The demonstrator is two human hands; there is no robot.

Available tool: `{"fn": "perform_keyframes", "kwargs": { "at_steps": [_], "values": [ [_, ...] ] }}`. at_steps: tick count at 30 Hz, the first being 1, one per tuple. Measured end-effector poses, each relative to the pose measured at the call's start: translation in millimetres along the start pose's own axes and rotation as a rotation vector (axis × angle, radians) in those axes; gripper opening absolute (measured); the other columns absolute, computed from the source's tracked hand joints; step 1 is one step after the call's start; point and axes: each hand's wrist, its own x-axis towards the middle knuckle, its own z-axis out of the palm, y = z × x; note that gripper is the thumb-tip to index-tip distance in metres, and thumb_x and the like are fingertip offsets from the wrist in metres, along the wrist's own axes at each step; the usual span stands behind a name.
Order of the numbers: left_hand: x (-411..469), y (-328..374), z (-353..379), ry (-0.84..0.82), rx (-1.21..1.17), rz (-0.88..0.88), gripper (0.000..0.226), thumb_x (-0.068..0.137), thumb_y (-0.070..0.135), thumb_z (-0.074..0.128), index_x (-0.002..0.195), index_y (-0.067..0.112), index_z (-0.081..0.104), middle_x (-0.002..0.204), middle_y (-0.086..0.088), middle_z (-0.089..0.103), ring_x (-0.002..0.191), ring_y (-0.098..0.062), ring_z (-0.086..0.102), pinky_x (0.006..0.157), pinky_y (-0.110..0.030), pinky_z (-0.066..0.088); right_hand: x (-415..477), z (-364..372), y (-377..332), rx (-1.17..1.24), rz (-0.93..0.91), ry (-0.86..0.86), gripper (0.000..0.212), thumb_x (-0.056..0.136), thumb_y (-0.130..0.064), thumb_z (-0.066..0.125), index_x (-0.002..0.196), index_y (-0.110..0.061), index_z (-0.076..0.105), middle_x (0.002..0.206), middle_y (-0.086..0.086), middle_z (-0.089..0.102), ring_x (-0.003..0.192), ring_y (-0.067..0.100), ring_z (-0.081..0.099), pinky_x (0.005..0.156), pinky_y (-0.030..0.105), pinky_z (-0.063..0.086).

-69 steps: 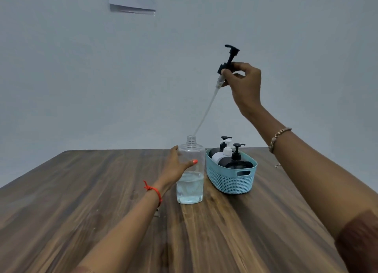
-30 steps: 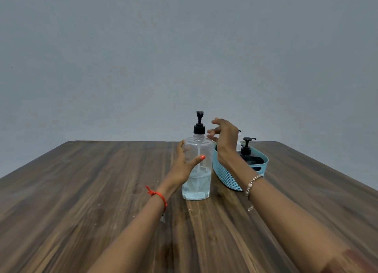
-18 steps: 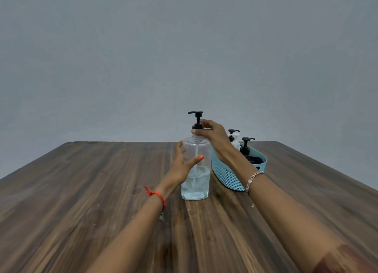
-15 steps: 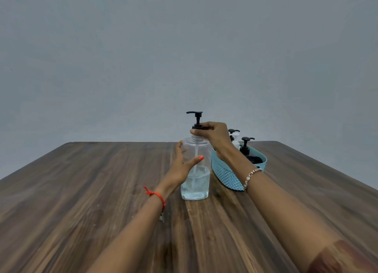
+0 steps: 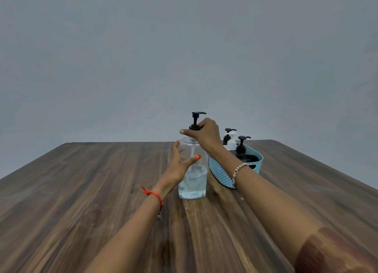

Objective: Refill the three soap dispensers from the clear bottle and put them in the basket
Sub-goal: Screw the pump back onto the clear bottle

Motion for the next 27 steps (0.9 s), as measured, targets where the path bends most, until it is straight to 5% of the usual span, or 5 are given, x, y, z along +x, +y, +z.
{"fn": "perform_keyframes", "kwargs": {
  "at_steps": [5, 7, 13, 19, 27],
  "values": [
    [0, 1, -1, 0.017, -0.014, 0.006, 0.088, 0.084, 0.027, 0.065, 0.147, 0.019, 0.004, 0.151, -0.007, 0.023, 0.132, -0.026, 0.038, 0.105, -0.036, 0.037, 9, -9, 3, 0.199, 0.08, -0.201, 0.009, 0.079, -0.004, 0.067, 0.087, -0.007, 0.064, 0.084, 0.006, 0.066, 0.082, 0.014, 0.062, 0.079, 0.027, 0.049],
    [2, 0, 1, 0.013, -0.007, 0.017, 0.086, 0.084, 0.026, 0.066, 0.146, 0.019, 0.007, 0.15, -0.008, 0.025, 0.133, -0.028, 0.037, 0.108, -0.042, 0.037, 12, -14, 7, 0.246, 0.077, -0.238, 0.02, 0.077, 0.006, 0.065, 0.097, 0.0, 0.065, 0.088, 0.011, 0.067, 0.085, 0.018, 0.064, 0.087, 0.027, 0.051],
    [4, -6, 1, 0.028, 0.041, -0.001, 0.096, 0.081, 0.037, 0.067, 0.147, 0.024, -0.002, 0.156, -0.007, 0.012, 0.138, -0.027, 0.029, 0.112, -0.047, 0.031, 4, 3, 3, 0.076, 0.053, -0.022, 0.037, 0.062, -0.012, 0.086, 0.083, -0.007, 0.056, 0.075, -0.003, 0.062, 0.068, 0.008, 0.061, 0.065, 0.017, 0.048],
    [7, -7, -2, 0.036, 0.06, -0.002, 0.096, 0.075, 0.042, 0.071, 0.145, 0.029, 0.006, 0.152, -0.008, 0.02, 0.134, -0.029, 0.034, 0.109, -0.05, 0.035, 11, -10, 5, 0.245, 0.111, -0.252, 0.023, 0.078, 0.009, 0.062, 0.101, 0.004, 0.064, 0.085, 0.007, 0.066, 0.086, 0.018, 0.063, 0.087, 0.025, 0.05],
    [5, -7, 1, 0.058, 0.058, -0.017, 0.093, 0.079, 0.036, 0.069, 0.145, 0.026, 0.004, 0.152, -0.007, 0.017, 0.136, -0.027, 0.031, 0.111, -0.049, 0.032, -1, 13, 4, 0.012, 0.033, 0.082, 0.043, 0.06, -0.014, 0.087, 0.09, -0.004, 0.057, 0.08, -0.001, 0.062, 0.071, 0.008, 0.059, 0.062, 0.014, 0.046]
  ]
}}
